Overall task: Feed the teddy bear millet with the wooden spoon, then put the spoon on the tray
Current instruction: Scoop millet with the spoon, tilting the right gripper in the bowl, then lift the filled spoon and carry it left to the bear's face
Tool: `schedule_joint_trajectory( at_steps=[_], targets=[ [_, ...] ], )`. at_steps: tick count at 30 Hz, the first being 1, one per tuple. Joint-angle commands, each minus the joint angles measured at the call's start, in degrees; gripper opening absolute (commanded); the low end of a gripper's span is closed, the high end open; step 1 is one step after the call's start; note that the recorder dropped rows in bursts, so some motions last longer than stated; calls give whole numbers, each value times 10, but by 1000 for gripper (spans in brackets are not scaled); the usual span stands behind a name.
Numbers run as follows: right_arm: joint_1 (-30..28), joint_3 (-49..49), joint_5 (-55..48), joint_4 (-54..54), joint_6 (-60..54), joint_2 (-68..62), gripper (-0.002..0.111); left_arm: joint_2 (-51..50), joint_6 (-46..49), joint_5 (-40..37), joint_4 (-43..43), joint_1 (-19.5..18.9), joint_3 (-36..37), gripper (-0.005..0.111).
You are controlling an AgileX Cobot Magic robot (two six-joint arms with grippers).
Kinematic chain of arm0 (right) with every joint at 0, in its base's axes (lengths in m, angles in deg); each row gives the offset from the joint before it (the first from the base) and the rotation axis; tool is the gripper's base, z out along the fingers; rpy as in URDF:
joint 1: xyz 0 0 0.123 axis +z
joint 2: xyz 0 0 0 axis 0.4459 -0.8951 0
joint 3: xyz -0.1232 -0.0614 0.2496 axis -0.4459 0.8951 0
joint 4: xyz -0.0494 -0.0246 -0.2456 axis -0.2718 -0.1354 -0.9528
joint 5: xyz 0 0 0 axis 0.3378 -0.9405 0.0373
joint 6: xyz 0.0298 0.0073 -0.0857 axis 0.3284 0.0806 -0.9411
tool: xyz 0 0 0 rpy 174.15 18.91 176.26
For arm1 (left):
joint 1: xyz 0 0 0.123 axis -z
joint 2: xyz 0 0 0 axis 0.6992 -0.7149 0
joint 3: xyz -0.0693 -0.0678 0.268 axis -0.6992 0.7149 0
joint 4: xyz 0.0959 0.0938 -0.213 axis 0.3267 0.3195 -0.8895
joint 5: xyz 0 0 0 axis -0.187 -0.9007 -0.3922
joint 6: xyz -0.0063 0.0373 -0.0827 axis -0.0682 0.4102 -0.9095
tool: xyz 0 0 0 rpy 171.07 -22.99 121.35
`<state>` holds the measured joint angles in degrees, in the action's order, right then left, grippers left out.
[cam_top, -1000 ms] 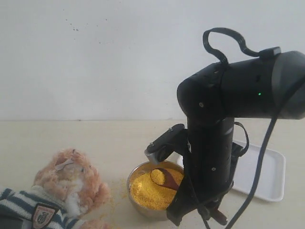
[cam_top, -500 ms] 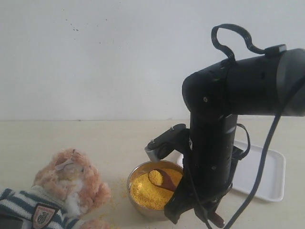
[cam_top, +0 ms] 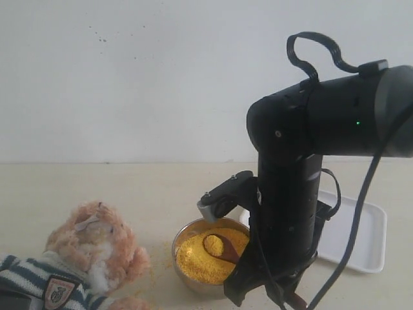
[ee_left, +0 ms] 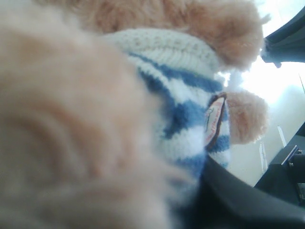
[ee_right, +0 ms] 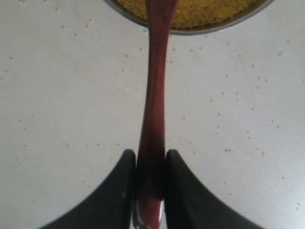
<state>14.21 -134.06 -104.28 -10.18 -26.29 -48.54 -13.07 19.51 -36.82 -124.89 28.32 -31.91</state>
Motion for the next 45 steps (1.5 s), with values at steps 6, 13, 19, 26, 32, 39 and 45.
schedule_joint_trajectory(
  at_steps=[6, 13, 19, 26, 32, 39, 45],
  targets=[
    [-2, -3, -7, 0, -20, 9, 0, 6, 3, -9, -8, -2, 1, 4],
    [-2, -3, 0, -21, 9, 9, 0, 6, 3, -9, -8, -2, 1, 4],
    [-2, -3, -7, -6, -13, 9, 0, 6, 3, -9, -8, -2, 1, 4],
    [0, -3, -15, -6, -13, 49, 0, 6, 3, -9, -8, -2, 1, 4],
    [61, -4, -29, -6, -13, 109, 0, 6, 3, -10, -8, -2, 1, 4],
    [138, -45, -29, -9, 10, 102, 0, 6, 3, -10, -8, -2, 1, 4],
    [165, -99, -29, -9, 19, 71, 0, 6, 3, -9, -8, -2, 1, 4]
  ],
)
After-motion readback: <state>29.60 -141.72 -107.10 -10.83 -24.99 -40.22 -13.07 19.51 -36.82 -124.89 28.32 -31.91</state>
